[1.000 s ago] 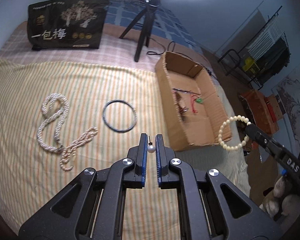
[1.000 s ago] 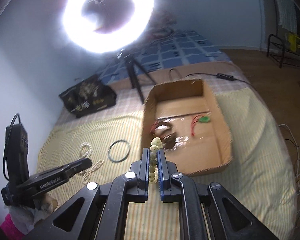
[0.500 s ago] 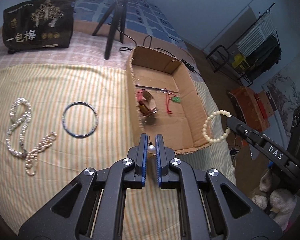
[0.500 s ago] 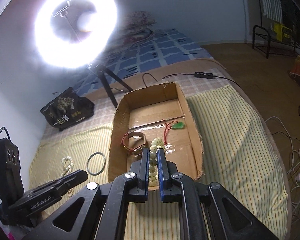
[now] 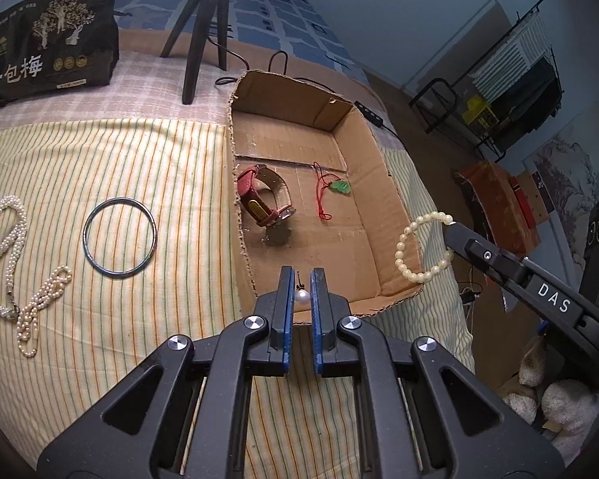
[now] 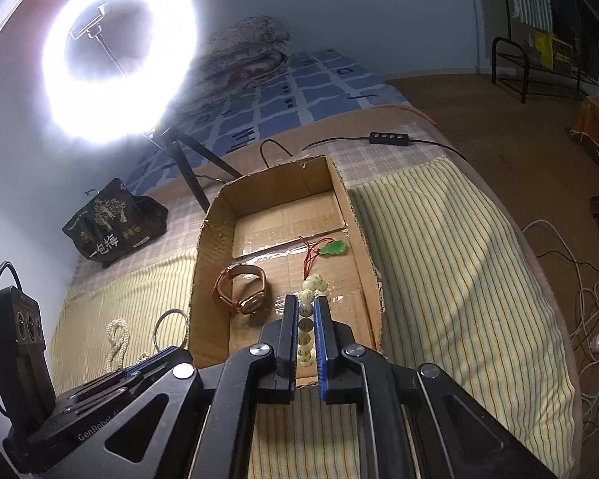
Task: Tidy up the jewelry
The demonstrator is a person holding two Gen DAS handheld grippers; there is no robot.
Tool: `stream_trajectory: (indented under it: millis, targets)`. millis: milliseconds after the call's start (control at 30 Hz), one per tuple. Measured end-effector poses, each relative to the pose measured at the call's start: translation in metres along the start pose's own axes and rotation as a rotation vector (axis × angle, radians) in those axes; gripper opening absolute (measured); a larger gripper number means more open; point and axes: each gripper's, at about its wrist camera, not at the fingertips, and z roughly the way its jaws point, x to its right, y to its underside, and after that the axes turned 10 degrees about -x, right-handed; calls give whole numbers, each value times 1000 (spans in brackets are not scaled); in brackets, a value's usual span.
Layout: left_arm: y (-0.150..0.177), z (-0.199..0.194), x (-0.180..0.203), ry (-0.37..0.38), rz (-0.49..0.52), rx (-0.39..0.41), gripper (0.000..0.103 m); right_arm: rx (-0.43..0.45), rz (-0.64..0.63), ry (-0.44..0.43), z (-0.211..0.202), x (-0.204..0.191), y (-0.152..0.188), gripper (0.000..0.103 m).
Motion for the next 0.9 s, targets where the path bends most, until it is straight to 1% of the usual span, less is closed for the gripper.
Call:
stream_trajectory:
  millis: [100,233,300,433,500,533,567,633,900]
  targets:
    - [-1,1,-1,-3,-2,5,6,-3,6,-5,1,2,0,5]
    - [-2,1,-6,-7,-22,14,6,-12,11,-18,3,3,0,12]
    - [-3,0,-9,-13,-32,17,6,-7,16,-23,3,3,1,26]
    - [-4,3,-14,-29,-44,0,6,-8,25,-14,2,4,1,37]
    - [-4,3,-14,-36,-40,-4,7,-3,35,-5,2,5,2,52]
    - [-4,3,-15,-38,-38,-5,12,0,38,-3,2,6,2,55]
    - [-3,2,-15,-40,-35,-3,21,4,43,0,1,6,2,57]
    - [-2,-1,-14,-49,-31,7,32,9,46,5,0,8,2,65]
    - [1,-9,-19,-85,-14,19,33,37,56,29,-7,10,3,77]
